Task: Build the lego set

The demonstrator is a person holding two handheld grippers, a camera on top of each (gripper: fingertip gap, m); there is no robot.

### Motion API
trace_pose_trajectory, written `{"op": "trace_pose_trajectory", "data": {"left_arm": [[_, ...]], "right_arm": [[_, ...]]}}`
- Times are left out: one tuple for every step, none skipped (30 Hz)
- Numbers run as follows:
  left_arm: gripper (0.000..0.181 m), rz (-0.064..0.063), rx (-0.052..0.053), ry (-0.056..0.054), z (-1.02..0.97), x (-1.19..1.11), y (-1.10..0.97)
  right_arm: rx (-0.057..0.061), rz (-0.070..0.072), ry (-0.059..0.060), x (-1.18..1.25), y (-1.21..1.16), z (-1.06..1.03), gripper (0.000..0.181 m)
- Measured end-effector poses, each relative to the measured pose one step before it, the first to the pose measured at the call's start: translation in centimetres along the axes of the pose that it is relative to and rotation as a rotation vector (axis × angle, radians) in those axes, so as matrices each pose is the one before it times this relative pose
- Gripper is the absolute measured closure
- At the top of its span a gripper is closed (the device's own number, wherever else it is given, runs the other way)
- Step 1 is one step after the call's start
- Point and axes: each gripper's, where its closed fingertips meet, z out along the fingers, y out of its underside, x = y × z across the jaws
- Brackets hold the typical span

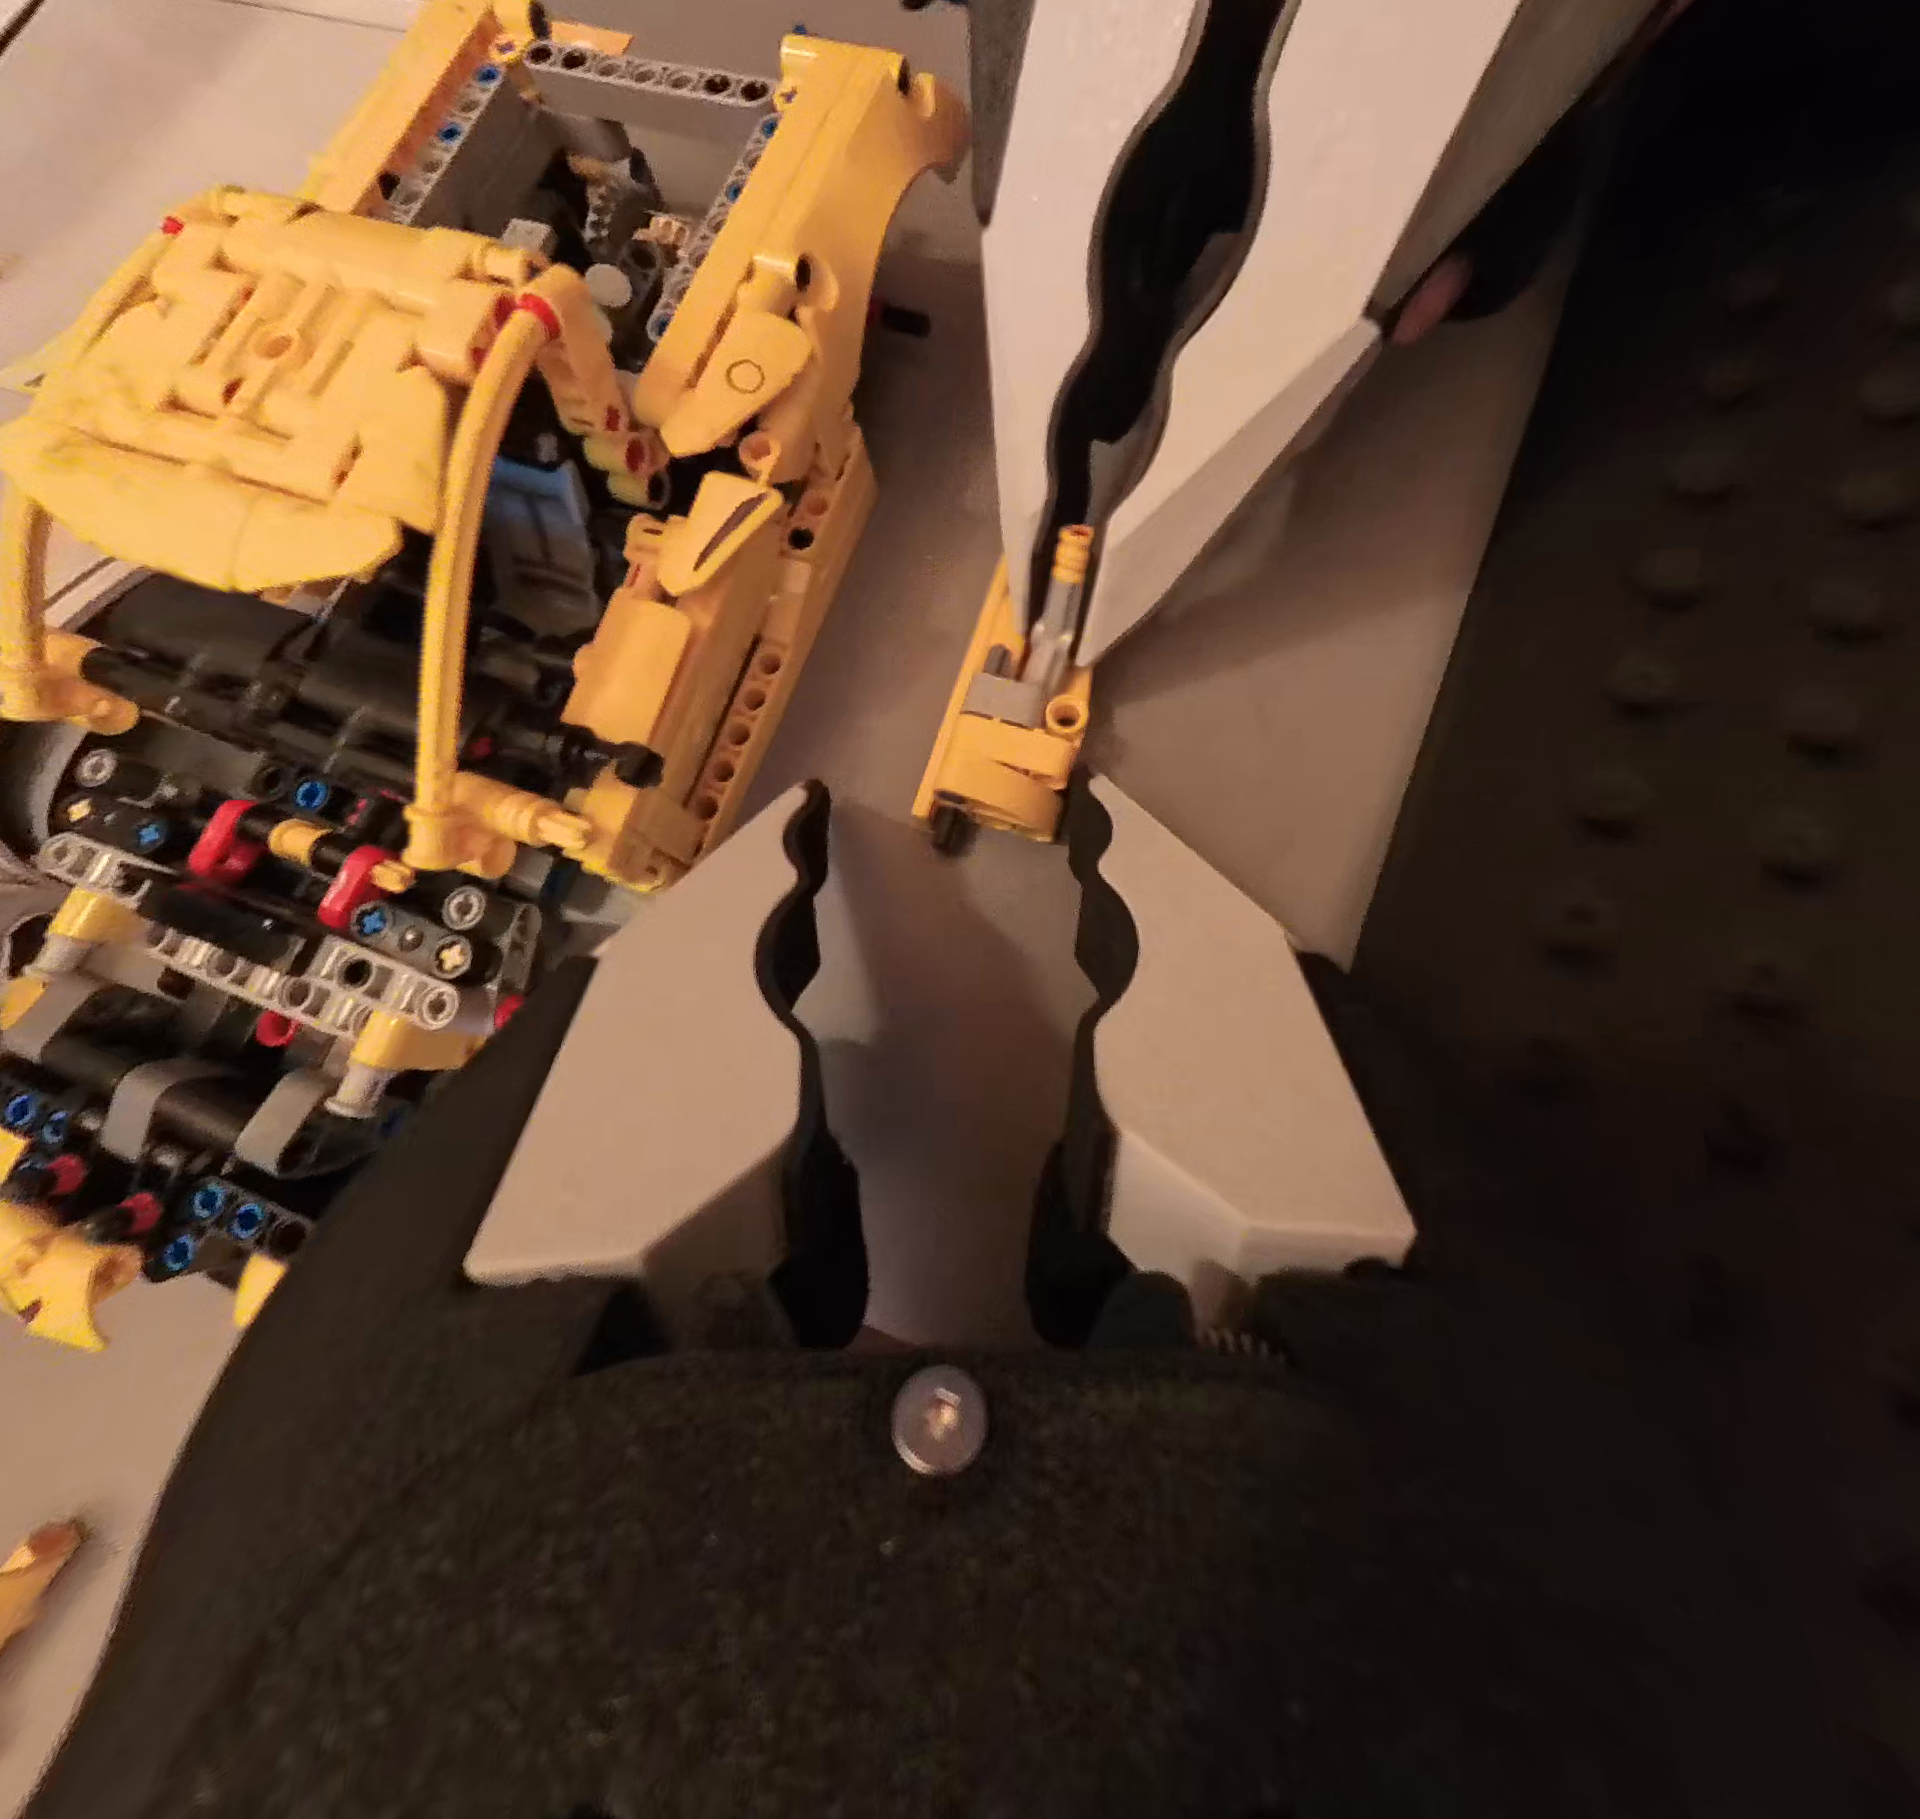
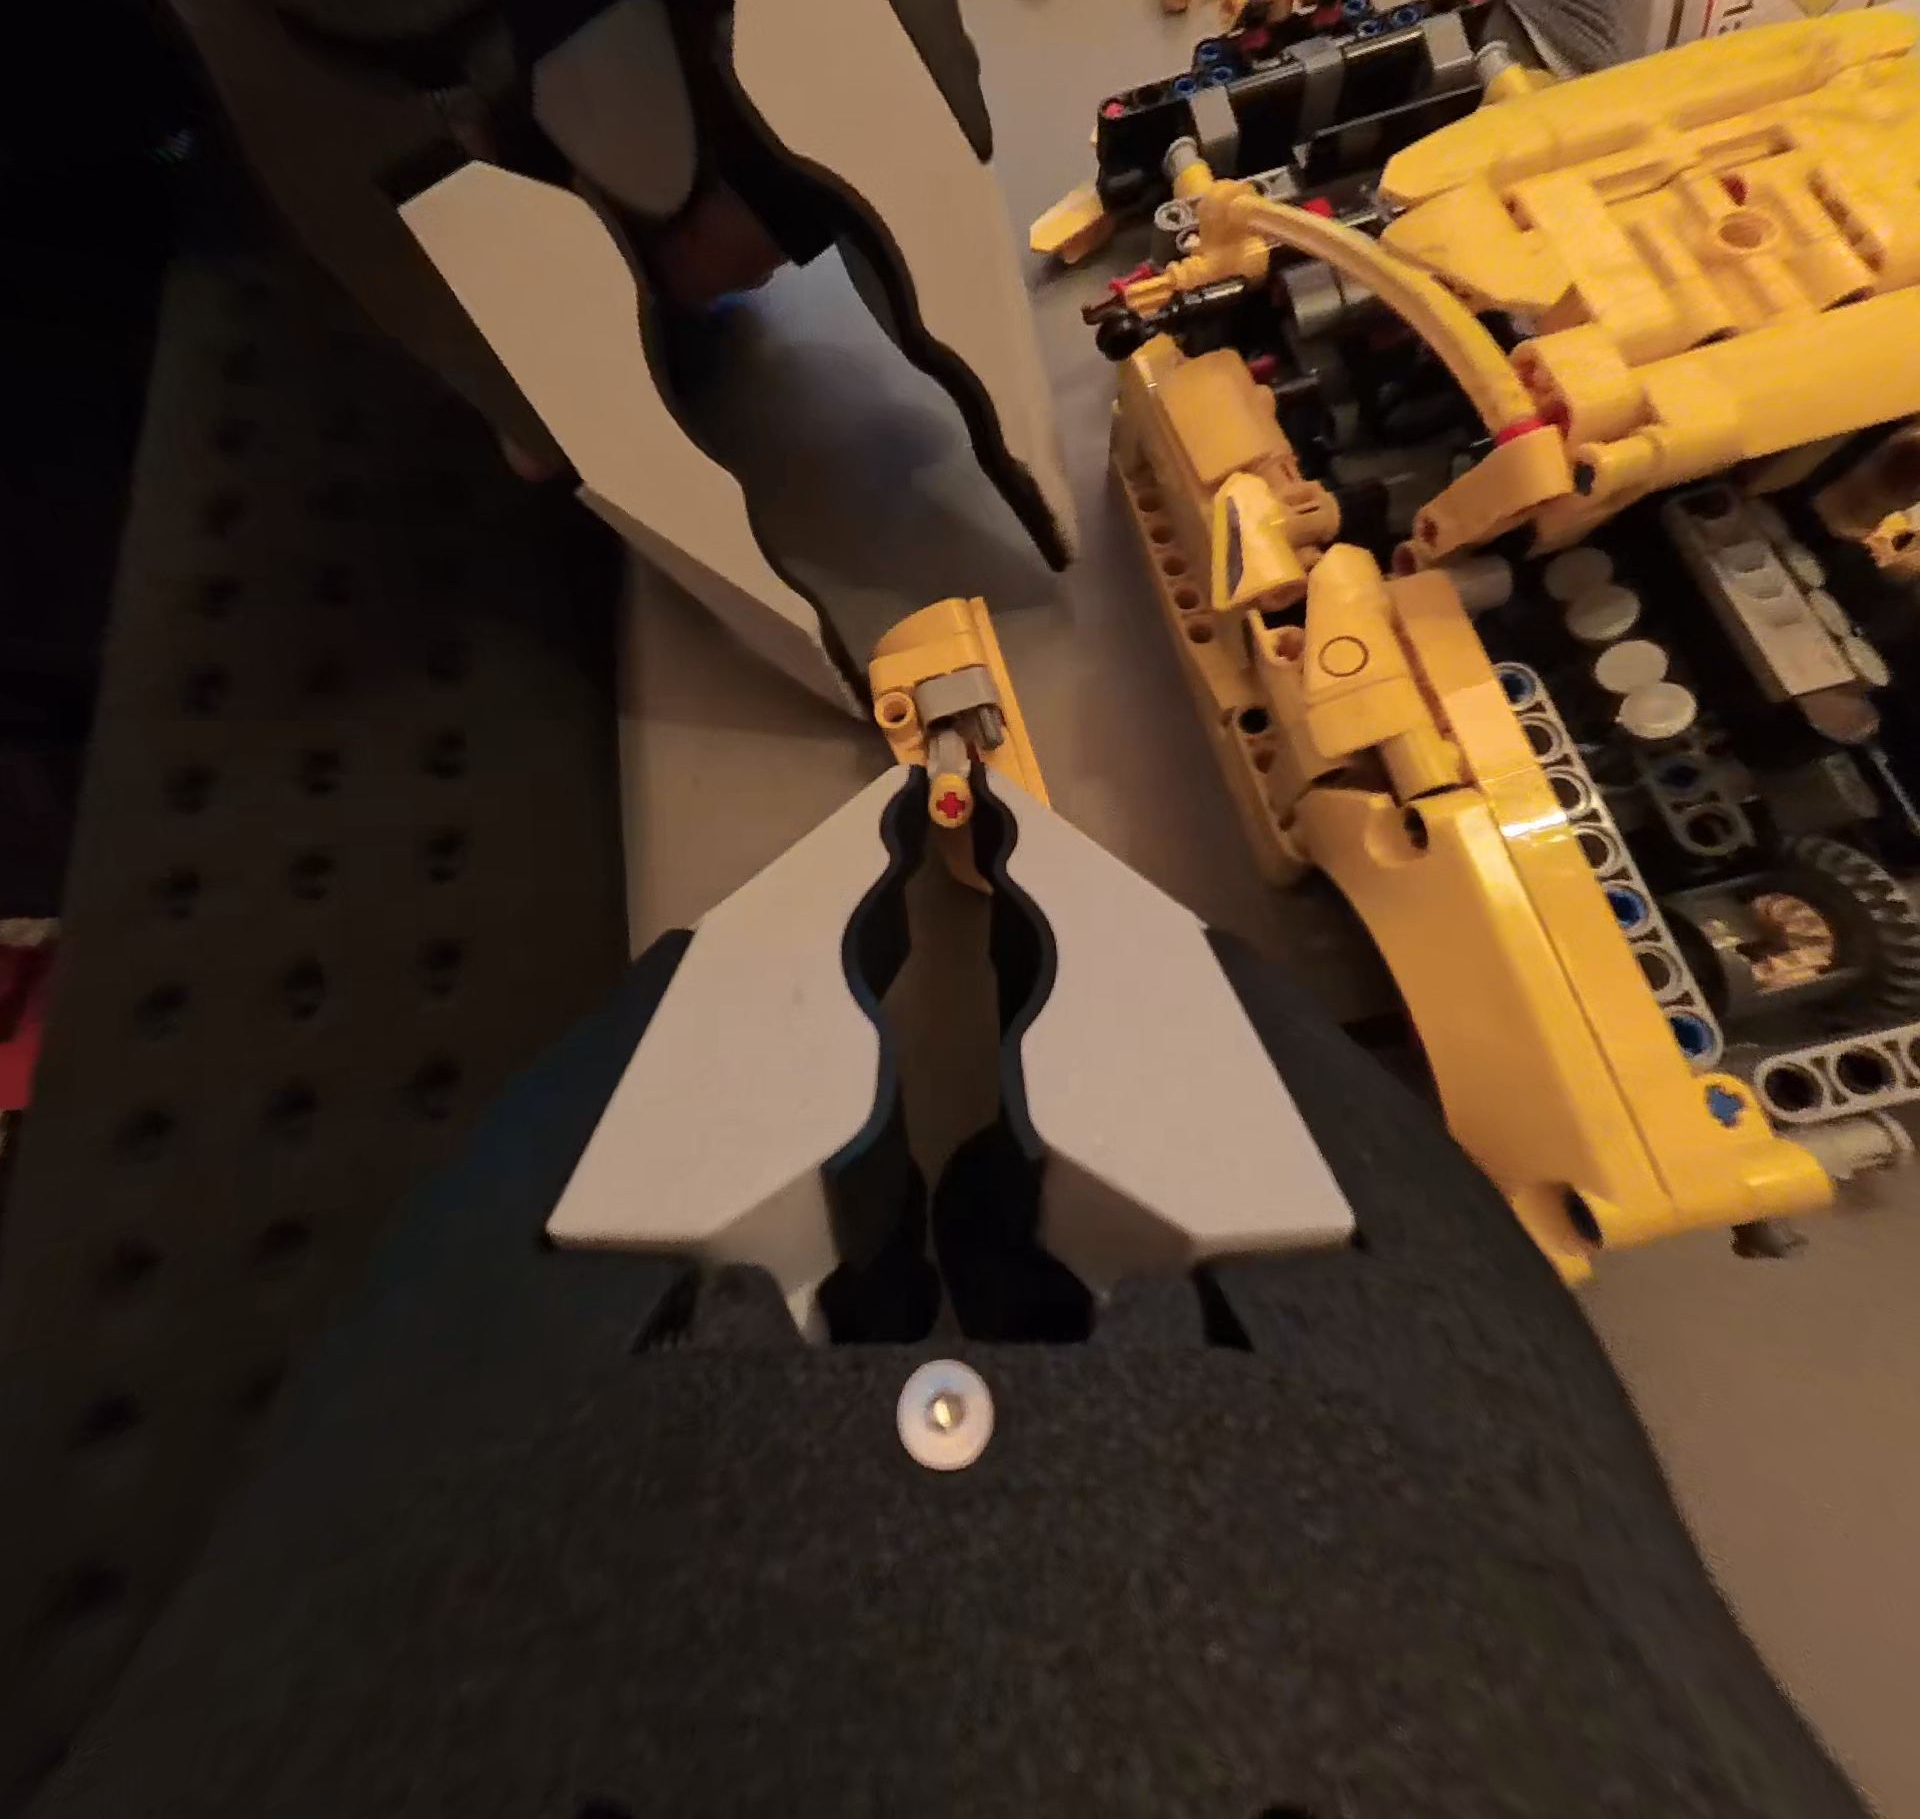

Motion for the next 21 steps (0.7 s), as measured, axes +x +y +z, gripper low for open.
{"op": "trace_pose_trajectory", "data": {"left_arm": [[0.135, 0.0116, 0.0165, 0.0275, -0.186, 0.292, -0.194], [0.135, 0.0265, 0.0342, 0.0312, -0.247, 0.471, -0.568], [0.135, 0.0389, 0.0395, 0.0233, -0.266, 0.409, -0.741], [0.135, 0.0355, 0.0278, 0.0055, -0.129, 0.06, -0.595], [0.135, 0.0264, 0.0123, 0.0124, 0.049, 0.018, -0.287], [0.135, 0.0152, -0.0032, 0.0245, 0.197, 0.086, 0.088], [0.135, -0.001, -0.0151, 0.0266, 0.308, 0.05, 0.324], [0.135, -0.0033, -0.02, 0.035, 0.374, 0.234, 0.405], [0.135, -0.0021, -0.0128, 0.0267, 0.327, 0.211, 0.29], [0.136, 0.0033, -0.0039, 0.0171, 0.272, 0.17, 0.128], [0.14, 0.0139, -0.0096, -0.0059, 0.157, -0.1, 0.062], [0.149, 0.0233, -0.0009, -0.0186, 0.079, -0.283, -0.014], [0.154, 0.0226, 0.0025, -0.0125, 0.049, -0.196, 0.019], [0.154, 0.0096, 0.002, 0.0001, 0.006, -0.019, -0.004], [0.154, -0.0033, -0.0004, 0.0037, -0.002, 0.0, 0.019], [0.154, -0.0058, -0.0002, 0.0051, -0.024, 0.014, 0.025], [0.154, -0.0035, 0.0, 0.0055, -0.044, 0.018, 0.036], [0.154, -0.0028, 0.0, 0.0063, -0.043, 0.039, 0.045], [0.155, -0.0036, 0.0005, 0.0042, -0.025, 0.022, 0.012], [0.155, 0.0019, 0.0006, 0.0022, -0.022, -0.007, 0.016], [0.155, 0.0068, 0.0004, -0.0007, 0.006, -0.007, 0.01]], "right_arm": [[0.0008, 0.0015, -0.0028, -0.05, -0.02, 0.016, 0.174], [0.0016, -0.0015, 0.0018, 0.054, 0.029, -0.084, 0.174], [0.0032, 0.0002, 0.0078, 0.176, 0.079, -0.152, 0.174], [0.002, 0.0005, 0.0047, 0.136, 0.137, -0.179, 0.174], [0.0036, -0.0033, 0.0011, 0.065, 0.131, -0.163, 0.174], [0.0009, -0.0186, 0.0012, 0.004, 0.191, -0.1, 0.174], [-0.0129, -0.0234, 0.0197, 0.176, 0.376, -0.057, 0.173], [-0.0161, -0.0209, 0.0239, 0.211, 0.375, -0.023, 0.172], [0.0096, -0.0121, 0.0121, 0.038, -0.118, -0.091, 0.17], [0.0069, -0.0035, 0.0078, 0.051, -0.183, -0.094, 0.17], [0.0037, 0.0035, 0.0003, 0.013, -0.131, -0.052, 0.17], [-0.0024, 0.0055, -0.0019, 0.041, 0.041, 0.001, 0.17], [-0.0061, 0.0037, -0.0066, -0.017, 0.122, 0.047, 0.17], [-0.0006, 0.0015, -0.0034, -0.009, -0.004, -0.023, 0.17], [-0.0033, -0.0057, -0.0019, -0.035, 0.071, -0.049, 0.172], [0.001, -0.0048, -0.0003, -0.04, 0.043, -0.038, 0.172], [-0.0013, -0.003, -0.0054, -0.126, 0.033, -0.053, 0.172], [-0.002, -0.0052, -0.0021, -0.101, 0.006, -0.06, 0.172], [-0.0069, -0.0091, 0.0013, -0.061, -0.015, -0.068, 0.173], [-0.0072, -0.0129, 0.0111, 0.024, -0.193, -0.108, 0.173], [-0.0012, -0.0174, 0.0197, 0.051, -0.408, -0.184, 0.173]]}}
